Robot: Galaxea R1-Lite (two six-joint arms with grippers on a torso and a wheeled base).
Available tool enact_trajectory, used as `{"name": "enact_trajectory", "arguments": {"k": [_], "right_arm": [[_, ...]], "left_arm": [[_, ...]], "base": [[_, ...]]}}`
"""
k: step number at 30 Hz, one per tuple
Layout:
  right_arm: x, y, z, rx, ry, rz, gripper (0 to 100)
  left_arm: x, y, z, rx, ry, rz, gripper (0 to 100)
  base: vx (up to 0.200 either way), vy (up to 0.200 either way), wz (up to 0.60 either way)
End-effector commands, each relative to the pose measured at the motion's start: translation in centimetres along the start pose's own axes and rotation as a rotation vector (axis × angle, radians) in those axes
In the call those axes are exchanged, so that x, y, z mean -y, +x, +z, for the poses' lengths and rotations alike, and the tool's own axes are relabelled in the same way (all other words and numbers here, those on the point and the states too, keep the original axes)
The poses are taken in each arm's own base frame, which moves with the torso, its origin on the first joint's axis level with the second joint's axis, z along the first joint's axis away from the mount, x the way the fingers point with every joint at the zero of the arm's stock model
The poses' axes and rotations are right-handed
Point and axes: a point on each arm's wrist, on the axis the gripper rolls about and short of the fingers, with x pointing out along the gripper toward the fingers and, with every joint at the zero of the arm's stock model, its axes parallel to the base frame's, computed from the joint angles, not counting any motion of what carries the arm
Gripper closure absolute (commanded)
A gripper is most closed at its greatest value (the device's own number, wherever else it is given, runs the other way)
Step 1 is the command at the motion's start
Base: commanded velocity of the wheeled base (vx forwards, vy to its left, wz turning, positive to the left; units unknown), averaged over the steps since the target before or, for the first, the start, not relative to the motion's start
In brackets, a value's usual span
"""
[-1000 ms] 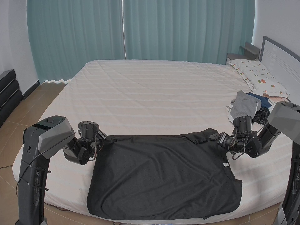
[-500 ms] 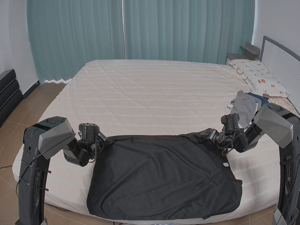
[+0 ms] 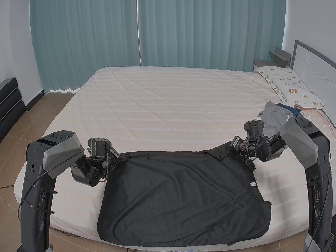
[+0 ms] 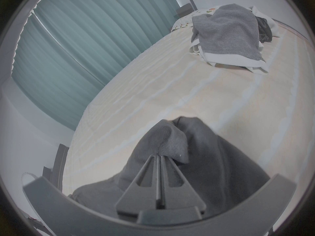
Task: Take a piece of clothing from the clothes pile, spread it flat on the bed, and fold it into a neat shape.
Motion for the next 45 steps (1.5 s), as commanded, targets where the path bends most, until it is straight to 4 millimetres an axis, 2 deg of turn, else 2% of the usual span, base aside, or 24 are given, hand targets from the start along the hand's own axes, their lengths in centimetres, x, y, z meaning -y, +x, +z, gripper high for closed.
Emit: {"name": "enact_trajectory", "arguments": {"k": [1,3,5,6,8,13,19,24,25,31,35,36,37,40,42,44,45], "right_arm": [[0.1,0.8,1.4,0.045,0.014,0.016,100],[-0.9,0.7,3.7,0.121,0.026,0.062,100],[-1.1,0.7,3.9,0.126,0.026,0.067,100],[-1.7,0.6,4.9,0.163,0.029,0.094,100],[-2.3,0.5,5.5,0.203,0.028,0.129,100],[-2.7,1.0,5.6,0.232,0.026,0.159,100],[-2.3,3.9,5.2,0.332,0.054,0.153,100],[-1.8,4.4,4.6,0.315,0.052,0.137,100],[-1.8,4.4,4.7,0.310,0.053,0.136,0],[-2.0,3.6,4.6,0.298,0.048,0.133,0],[-2.5,1.5,5.0,0.247,0.037,0.156,0],[-2.5,1.5,5.0,0.247,0.037,0.156,0],[-2.6,0.2,4.8,0.193,0.031,0.179,0],[-3.3,-1.9,2.8,0.097,-0.017,0.168,0],[-3.8,-3.6,2.2,0.060,-0.091,0.159,0],[-4.0,-4.2,2.3,0.056,-0.108,0.164,0],[-4.8,-4.8,2.0,0.043,-0.122,0.185,0]], "left_arm": [[0.0,0.0,0.0,0.001,-0.001,-0.001,100],[0.0,0.0,0.0,0.001,-0.001,-0.001,100],[0.0,0.0,0.0,0.001,-0.001,-0.001,100],[0.0,0.0,0.0,0.001,-0.001,-0.001,100],[0.0,0.0,0.0,0.001,-0.001,-0.001,100],[0.0,0.0,0.0,0.001,-0.001,-0.001,100],[0.1,0.0,0.0,0.002,0.000,-0.003,100],[0.0,0.1,0.0,0.001,0.001,-0.001,100],[0.0,0.1,0.0,0.001,0.001,-0.001,100],[0.0,0.1,0.0,0.001,0.001,-0.001,100],[0.0,0.1,0.0,0.000,0.001,0.000,100],[0.0,0.1,0.0,0.000,0.001,0.000,100],[0.0,0.1,0.0,0.000,0.001,0.000,100],[0.0,0.1,0.0,0.000,0.001,0.000,100],[0.0,0.1,0.0,0.000,0.001,0.000,100],[0.0,0.0,-0.1,0.000,0.002,-0.001,100],[0.0,0.1,0.0,0.001,0.001,-0.001,100]], "base": [[0.000,0.000,0.00],[0.000,0.000,0.00],[0.000,0.000,0.00],[0.000,0.000,0.00],[0.000,0.000,0.00],[0.000,0.000,0.00],[0.000,0.000,0.00],[0.000,0.000,0.00],[0.000,0.000,0.00],[0.000,0.000,0.00],[0.000,0.000,0.00],[0.000,0.000,0.00],[0.000,0.000,0.00],[0.000,0.000,0.00],[0.000,0.000,0.00],[0.000,0.000,0.00],[0.000,0.000,0.00]]}}
